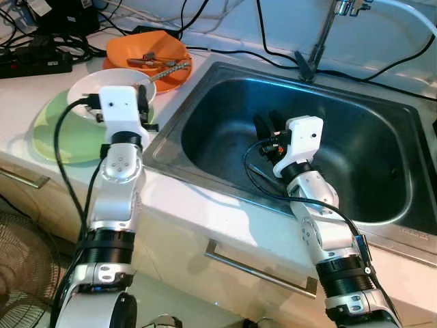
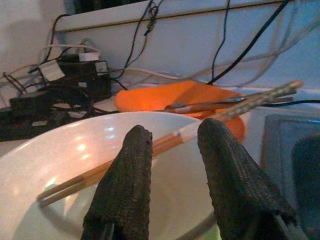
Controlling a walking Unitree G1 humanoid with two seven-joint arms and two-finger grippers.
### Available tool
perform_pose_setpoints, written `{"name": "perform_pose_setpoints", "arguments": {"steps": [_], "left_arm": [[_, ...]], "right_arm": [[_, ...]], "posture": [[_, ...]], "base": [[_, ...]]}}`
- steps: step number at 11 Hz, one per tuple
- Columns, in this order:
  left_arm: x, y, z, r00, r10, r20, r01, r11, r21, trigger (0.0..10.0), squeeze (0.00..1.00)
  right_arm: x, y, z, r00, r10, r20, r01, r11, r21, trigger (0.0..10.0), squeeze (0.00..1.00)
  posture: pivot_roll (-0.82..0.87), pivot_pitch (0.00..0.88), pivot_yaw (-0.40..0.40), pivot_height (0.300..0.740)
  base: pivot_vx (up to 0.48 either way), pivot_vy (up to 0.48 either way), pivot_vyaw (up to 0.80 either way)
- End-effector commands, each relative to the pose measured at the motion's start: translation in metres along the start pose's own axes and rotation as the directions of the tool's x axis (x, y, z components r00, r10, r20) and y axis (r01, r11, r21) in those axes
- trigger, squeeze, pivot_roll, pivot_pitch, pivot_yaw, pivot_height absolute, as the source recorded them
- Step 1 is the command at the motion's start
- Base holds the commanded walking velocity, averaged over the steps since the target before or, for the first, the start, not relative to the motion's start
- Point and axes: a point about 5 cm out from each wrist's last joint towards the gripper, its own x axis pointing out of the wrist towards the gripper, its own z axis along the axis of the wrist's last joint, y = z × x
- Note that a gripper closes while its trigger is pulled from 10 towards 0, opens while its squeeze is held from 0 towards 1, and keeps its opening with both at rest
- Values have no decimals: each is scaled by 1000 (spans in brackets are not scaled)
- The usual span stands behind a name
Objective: Kitchen organization
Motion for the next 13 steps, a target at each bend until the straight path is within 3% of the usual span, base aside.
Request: {"name": "perform_pose_setpoints", "arguments": {"steps": [1, 4, 8, 10, 11, 12, 13], "left_arm": [[-1, 7, 1, 999, 35, -6, -35, 999, 6, 10000, 0], [-5, 22, 2, 996, 92, -20, -91, 995, 31, 10000, 0], [-6, 54, 3, 981, 191, -32, -187, 977, 101, 10000, 0], [-2, 42, 18, 989, 144, 36, -146, 987, 70, 10000, 0], [-2, 27, 29, 993, 64, 96, -69, 997, 43, 10000, 0], [-2, 17, 36, 989, -10, 144, 3, 999, 49, 10000, 0], [-4, 2, 44, 973, -129, 193, 108, 987, 115, 10000, 0]], "right_arm": [[3, -2, 2, 1000, 2, 1, -2, 1000, -4, 10000, 0], [5, -1, 2, 1000, 6, 1, -6, 1000, -3, 10000, 0], [6, 0, 0, 1000, 10, -3, -10, 1000, -4, 10000, 0], [7, 0, 0, 1000, 10, -1, -10, 1000, -3, 10000, 0], [7, -1, 1, 1000, 8, 3, -8, 1000, -1, 10000, 0], [8, -1, 2, 1000, 7, 5, -7, 1000, -1, 10000, 0], [8, 0, 1, 1000, 7, 3, -7, 1000, 0, 10000, 0]], "posture": [[29, 91, -38, 740], [37, 88, -40, 740], [43, 85, -43, 740], [45, 84, -44, 740], [40, 84, -43, 740], [40, 84, -43, 740], [44, 83, -43, 740]], "base": [[0, 0, 0], [0, 0, 0], [0, 0, 0], [0, 0, 0], [0, 0, 0], [0, 0, 0], [0, 0, 0]]}}
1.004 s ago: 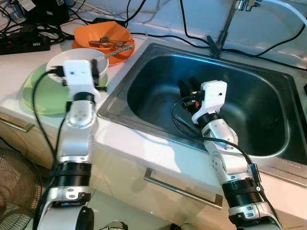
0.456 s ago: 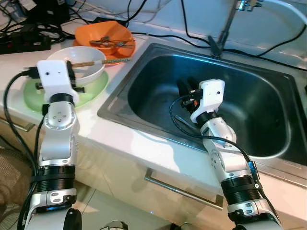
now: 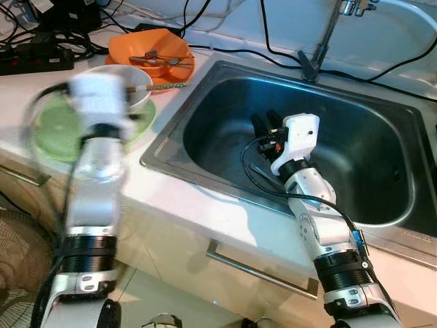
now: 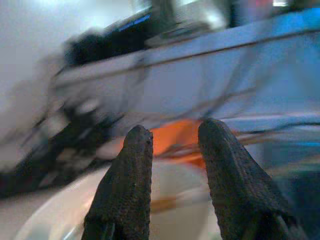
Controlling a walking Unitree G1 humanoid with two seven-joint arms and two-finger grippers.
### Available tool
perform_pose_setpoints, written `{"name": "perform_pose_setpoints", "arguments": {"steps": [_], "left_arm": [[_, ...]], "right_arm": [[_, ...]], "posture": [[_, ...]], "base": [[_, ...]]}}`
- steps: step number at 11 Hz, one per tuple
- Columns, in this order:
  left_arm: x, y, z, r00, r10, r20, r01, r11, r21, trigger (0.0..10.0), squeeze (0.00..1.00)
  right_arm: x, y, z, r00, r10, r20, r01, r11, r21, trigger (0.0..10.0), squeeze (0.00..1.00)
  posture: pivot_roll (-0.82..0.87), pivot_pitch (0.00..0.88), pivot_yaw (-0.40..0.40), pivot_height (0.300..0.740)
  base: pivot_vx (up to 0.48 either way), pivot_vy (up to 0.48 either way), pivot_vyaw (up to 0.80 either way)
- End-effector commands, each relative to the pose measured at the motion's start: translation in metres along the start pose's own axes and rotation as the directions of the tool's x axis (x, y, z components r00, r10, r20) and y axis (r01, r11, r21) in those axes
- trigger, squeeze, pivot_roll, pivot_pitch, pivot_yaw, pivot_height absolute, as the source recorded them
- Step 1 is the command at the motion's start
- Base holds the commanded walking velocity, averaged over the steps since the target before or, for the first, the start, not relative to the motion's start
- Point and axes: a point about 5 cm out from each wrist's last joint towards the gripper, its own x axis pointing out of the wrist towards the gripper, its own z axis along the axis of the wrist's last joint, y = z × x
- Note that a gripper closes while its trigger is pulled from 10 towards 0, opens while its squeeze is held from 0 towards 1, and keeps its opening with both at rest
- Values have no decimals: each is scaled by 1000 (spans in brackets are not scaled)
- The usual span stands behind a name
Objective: Kitchen organization
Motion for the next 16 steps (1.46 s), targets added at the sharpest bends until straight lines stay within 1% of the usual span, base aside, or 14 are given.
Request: {"name": "perform_pose_setpoints", "arguments": {"steps": [1, 2, 3, 4, 5, 6, 7, 8, 9, 12, 15, 16], "left_arm": [[5, -16, 14, 991, -117, 62, 112, 990, 82, 10000, 0], [8, -25, 11, 985, -168, 43, 159, 973, 169, 10000, 0], [14, -39, 5, 967, -253, 1, 241, 924, 297, 10000, 0], [16, -44, 3, 959, -282, -15, 268, 895, 356, 10000, 1000], [20, -49, 3, 952, -306, -25, 288, 862, 418, 10000, 1000], [26, -53, 0, 941, -332, -62, 317, 808, 496, 10000, 0], [34, -54, 4, 942, -332, -50, 305, 784, 541, 10000, 0], [40, -56, 7, 943, -331, -33, 292, 774, 561, 10000, 0], [46, -58, 8, 943, -329, -44, 295, 771, 565, 10000, 0], [55, -59, 4, 945, -316, -86, 307, 763, 568, 10000, 0], [61, -56, 0, 944, -302, -131, 318, 735, 599, 10000, 0], [62, -55, -3, 947, -285, -148, 315, 736, 599, 10000, 0]], "right_arm": [[2, -1, 2, 1000, -1, 12, 1, 1000, -1, 10000, 0], [3, -1, 2, 1000, -3, 12, 3, 1000, 0, 10000, 0], [3, -2, 1, 1000, -7, 10, 7, 1000, 0, 10000, 0], [3, -2, 1, 1000, -11, 9, 11, 1000, 0, 10000, 0], [3, -4, 0, 1000, -15, 8, 15, 1000, -1, 10000, 0], [3, -5, 0, 1000, -20, 8, 20, 1000, -3, 10000, 0], [3, -5, 0, 1000, -21, 9, 21, 1000, -1, 10000, 0], [3, -5, 0, 1000, -21, 11, 21, 1000, 1, 10000, 0], [4, -4, -1, 1000, -17, 9, 17, 1000, 1, 10000, 0], [4, -4, -2, 1000, -15, 4, 15, 1000, -1, 10000, 0], [5, -4, -4, 1000, -12, -1, 12, 1000, -3, 10000, 0], [4, -4, -4, 1000, -10, -4, 10, 1000, -3, 10000, 0]], "posture": [[44, 80, -39, 740], [42, 78, -38, 740], [40, 77, -36, 740], [36, 75, -33, 740], [36, 74, -32, 740], [36, 70, -33, 740], [37, 68, -32, 740], [39, 66, -33, 740], [39, 67, -34, 740], [40, 65, -35, 740], [42, 65, -36, 740], [42, 65, -39, 740]], "base": [[0, 0, 0], [0, 0, 0], [0, 0, 0], [0, 0, 0], [0, 0, 0], [0, 0, 0], [0, 0, 0], [0, 0, 0], [0, 0, 0], [0, 0, 0], [0, 0, 0], [0, 0, 0]]}}
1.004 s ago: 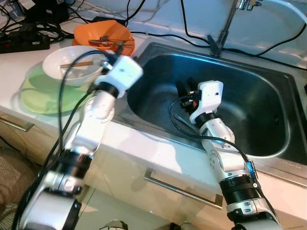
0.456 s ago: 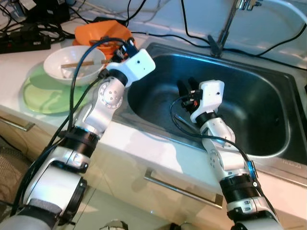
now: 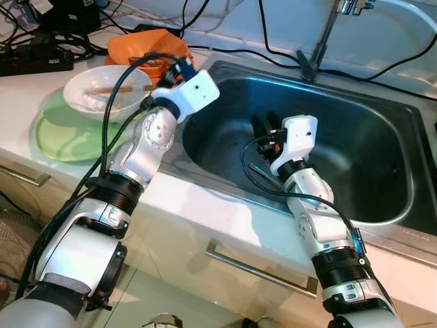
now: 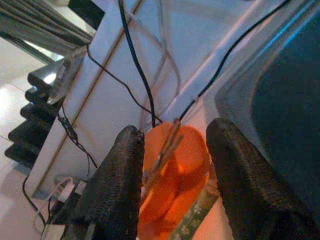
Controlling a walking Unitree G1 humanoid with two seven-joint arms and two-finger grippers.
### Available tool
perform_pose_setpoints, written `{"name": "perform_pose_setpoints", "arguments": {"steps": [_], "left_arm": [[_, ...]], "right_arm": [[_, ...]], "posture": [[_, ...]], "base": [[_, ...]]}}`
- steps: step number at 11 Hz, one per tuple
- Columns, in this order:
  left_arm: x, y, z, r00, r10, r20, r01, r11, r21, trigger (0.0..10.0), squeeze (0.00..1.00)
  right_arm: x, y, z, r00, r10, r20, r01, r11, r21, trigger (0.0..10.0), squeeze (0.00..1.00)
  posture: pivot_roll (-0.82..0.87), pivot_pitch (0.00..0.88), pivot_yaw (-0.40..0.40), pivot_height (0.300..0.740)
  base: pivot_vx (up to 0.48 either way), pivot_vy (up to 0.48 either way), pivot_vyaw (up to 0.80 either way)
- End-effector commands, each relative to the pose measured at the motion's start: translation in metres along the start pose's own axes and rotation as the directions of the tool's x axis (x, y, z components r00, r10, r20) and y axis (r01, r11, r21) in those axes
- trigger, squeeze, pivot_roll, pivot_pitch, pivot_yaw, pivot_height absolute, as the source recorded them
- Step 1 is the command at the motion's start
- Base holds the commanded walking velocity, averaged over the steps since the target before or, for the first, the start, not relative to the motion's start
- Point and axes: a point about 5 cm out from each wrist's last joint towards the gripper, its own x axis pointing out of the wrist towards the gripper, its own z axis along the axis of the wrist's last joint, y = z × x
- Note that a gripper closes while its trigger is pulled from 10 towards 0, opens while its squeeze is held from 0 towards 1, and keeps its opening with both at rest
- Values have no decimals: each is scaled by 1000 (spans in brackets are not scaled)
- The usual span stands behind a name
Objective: Kitchen organization
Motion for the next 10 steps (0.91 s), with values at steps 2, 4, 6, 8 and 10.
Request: {"name": "perform_pose_setpoints", "arguments": {"steps": [2, 4, 6, 8, 10], "left_arm": [[4, 2, 2, 1000, -15, -10, 15, 1000, 11, 10000, 0], [5, 1, 3, 1000, -22, -8, 22, 1000, 12, 10000, 0], [5, 1, 6, 1000, -25, 8, 25, 1000, 6, 10000, 0], [4, -1, -4, 998, -39, -54, 42, 997, 63, 10000, 0], [4, -1, -9, 996, -35, -87, 42, 996, 82, 10000, 0]], "right_arm": [[2, -2, 2, 1000, 4, 8, -4, 1000, -10, 10000, 0], [2, -2, 2, 1000, 4, 9, -4, 1000, -10, 10000, 0], [2, -2, 2, 1000, 3, 10, -2, 1000, -10, 10000, 0], [2, -1, 2, 1000, 2, 10, -2, 1000, -9, 10000, 0], [2, -1, 1, 1000, 0, 7, 0, 1000, -9, 10000, 0]], "posture": [[42, 64, -40, 740], [44, 65, -42, 740], [46, 66, -42, 740], [44, 66, -40, 740], [45, 69, -41, 740]], "base": [[0, 0, 0], [0, 0, 0], [0, 0, 0], [0, 0, 0], [0, 0, 0]]}}
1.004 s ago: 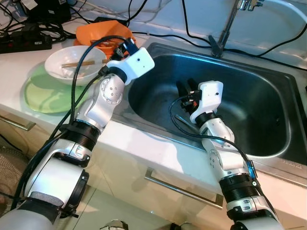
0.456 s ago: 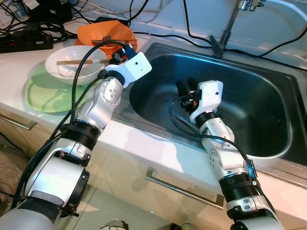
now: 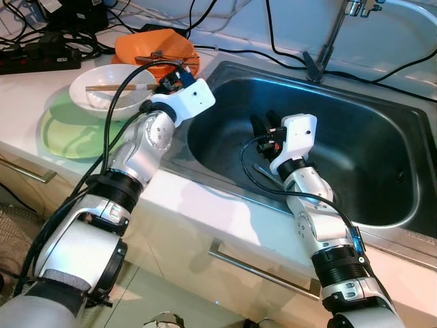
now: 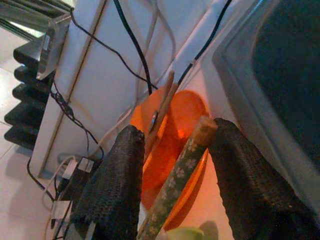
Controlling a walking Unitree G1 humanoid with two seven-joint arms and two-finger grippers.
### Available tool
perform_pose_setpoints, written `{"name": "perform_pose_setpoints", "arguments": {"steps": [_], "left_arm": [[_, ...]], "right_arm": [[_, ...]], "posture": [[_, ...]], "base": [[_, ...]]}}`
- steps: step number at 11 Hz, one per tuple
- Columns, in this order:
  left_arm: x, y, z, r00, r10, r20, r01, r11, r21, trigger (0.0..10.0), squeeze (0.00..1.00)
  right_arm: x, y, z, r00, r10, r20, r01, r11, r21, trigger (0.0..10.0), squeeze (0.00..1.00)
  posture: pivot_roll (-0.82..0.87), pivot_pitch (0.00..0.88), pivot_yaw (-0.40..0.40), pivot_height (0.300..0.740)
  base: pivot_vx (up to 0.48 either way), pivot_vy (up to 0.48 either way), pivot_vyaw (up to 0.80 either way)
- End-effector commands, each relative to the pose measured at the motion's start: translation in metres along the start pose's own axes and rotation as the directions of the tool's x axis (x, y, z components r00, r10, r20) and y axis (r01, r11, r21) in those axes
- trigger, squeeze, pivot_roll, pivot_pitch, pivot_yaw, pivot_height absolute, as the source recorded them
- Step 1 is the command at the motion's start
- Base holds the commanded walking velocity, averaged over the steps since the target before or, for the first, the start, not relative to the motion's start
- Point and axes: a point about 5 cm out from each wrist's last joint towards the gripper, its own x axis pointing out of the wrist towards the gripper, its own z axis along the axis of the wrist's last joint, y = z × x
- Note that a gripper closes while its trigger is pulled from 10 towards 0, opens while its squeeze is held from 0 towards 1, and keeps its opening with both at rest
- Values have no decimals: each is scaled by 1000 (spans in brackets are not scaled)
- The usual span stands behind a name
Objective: Kitchen organization
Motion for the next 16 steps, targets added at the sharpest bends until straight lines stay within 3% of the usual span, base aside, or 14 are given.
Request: {"name": "perform_pose_setpoints", "arguments": {"steps": [1, 2, 3, 11, 13, 15, 16], "left_arm": [[1, 4, 3, 1000, 9, 5, -9, 1000, 21, 10000, 0], [2, 6, 3, 1000, 27, 6, -27, 999, 27, 10000, 0], [2, 10, 4, 999, 50, 11, -50, 998, 28, 0, 0], [2, 14, 8, 996, 81, 32, -82, 996, 42, 0, 0], [2, 34, 17, 984, 162, 70, -169, 978, 121, 0, 0], [-4, 66, 41, 934, 304, 188, -338, 923, 183, 0, 0], [-11, 79, 65, 874, 366, 320, -423, 897, 128, 10000, 0]], "right_arm": [[0, -2, 0, 1000, -4, 4, 4, 1000, -7, 10000, 0], [0, -2, 0, 1000, -3, 4, 3, 1000, -7, 10000, 0], [0, -1, 0, 1000, -3, 4, 3, 1000, -5, 10000, 0], [1, -1, -1, 1000, 0, 0, 0, 1000, -6, 10000, 0], [1, -1, -1, 1000, -1, 0, 1, 1000, -2, 10000, 0], [0, 0, -3, 1000, 2, -4, -2, 1000, 4, 10000, 0], [1, 0, -3, 1000, 3, -4, -3, 1000, 4, 10000, 0]], "posture": [[45, 69, -40, 740], [46, 68, -41, 740], [44, 67, -41, 740], [46, 66, -46, 740], [47, 64, -46, 740], [49, 63, -46, 740], [51, 63, -48, 740]], "base": [[0, 0, 0], [0, 0, 0], [0, 0, 0], [0, 0, 0], [0, 0, 0], [0, 0, 0], [0, 0, 0]]}}
